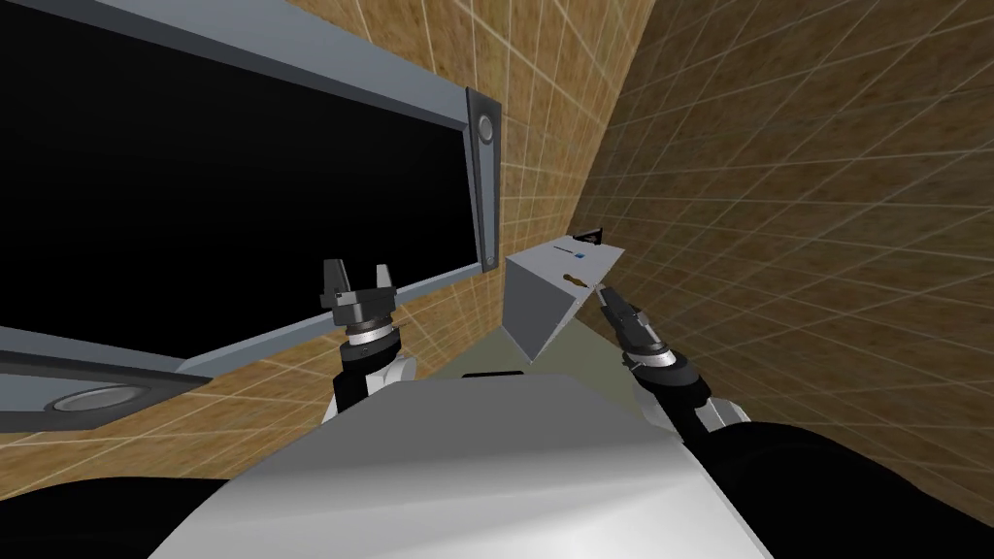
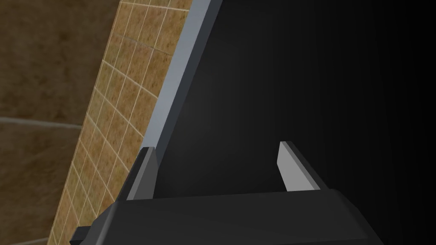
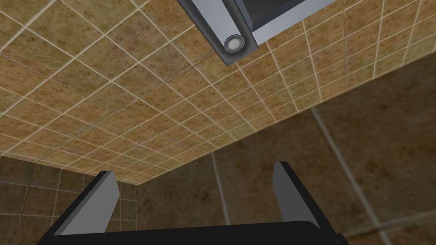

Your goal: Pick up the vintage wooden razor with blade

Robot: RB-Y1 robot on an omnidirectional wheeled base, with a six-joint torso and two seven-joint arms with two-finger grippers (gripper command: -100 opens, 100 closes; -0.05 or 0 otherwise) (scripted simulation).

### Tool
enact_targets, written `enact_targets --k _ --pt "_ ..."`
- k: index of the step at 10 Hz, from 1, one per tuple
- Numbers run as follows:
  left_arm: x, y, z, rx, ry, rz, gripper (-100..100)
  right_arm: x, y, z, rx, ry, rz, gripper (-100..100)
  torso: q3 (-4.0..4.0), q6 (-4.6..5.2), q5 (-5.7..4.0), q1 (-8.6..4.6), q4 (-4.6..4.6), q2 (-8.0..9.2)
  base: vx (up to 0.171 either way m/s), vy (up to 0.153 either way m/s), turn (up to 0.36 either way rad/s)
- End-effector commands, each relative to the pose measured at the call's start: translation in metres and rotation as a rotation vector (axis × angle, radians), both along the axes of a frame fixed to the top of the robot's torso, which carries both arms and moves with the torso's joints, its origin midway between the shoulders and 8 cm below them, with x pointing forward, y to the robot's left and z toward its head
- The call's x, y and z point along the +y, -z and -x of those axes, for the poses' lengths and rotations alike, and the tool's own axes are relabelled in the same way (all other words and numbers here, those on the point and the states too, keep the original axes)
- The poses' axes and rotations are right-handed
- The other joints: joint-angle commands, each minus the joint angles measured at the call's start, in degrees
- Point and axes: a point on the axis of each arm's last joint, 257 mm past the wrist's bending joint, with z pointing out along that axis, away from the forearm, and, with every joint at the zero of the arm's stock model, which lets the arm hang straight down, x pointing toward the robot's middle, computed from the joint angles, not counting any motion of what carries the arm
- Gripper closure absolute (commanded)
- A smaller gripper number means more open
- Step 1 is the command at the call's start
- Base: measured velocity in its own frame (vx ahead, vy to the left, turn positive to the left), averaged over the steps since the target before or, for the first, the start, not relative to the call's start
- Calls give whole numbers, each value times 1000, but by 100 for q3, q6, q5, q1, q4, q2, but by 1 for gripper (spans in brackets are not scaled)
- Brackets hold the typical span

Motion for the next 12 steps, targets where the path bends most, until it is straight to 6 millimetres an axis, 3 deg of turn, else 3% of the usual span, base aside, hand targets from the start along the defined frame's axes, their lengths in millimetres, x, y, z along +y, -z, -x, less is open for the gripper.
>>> enact_targets --k 1,7,12 --pt "0 0 0 0 0 0 0 -2 4 3 16 6 51 -100 0 0 0 0 0 0 -12 9 144" --pt "0 0 0 0 0 0 0 -5 35 25 166 6 285 -100 -4 -1 -2 -7 -2 -8 -4 3 214" --pt "0 0 0 0 0 0 0 -14 75 51 374 -9 465 -100 -7 5 -3 -12 -2 -12 8 -7 249"
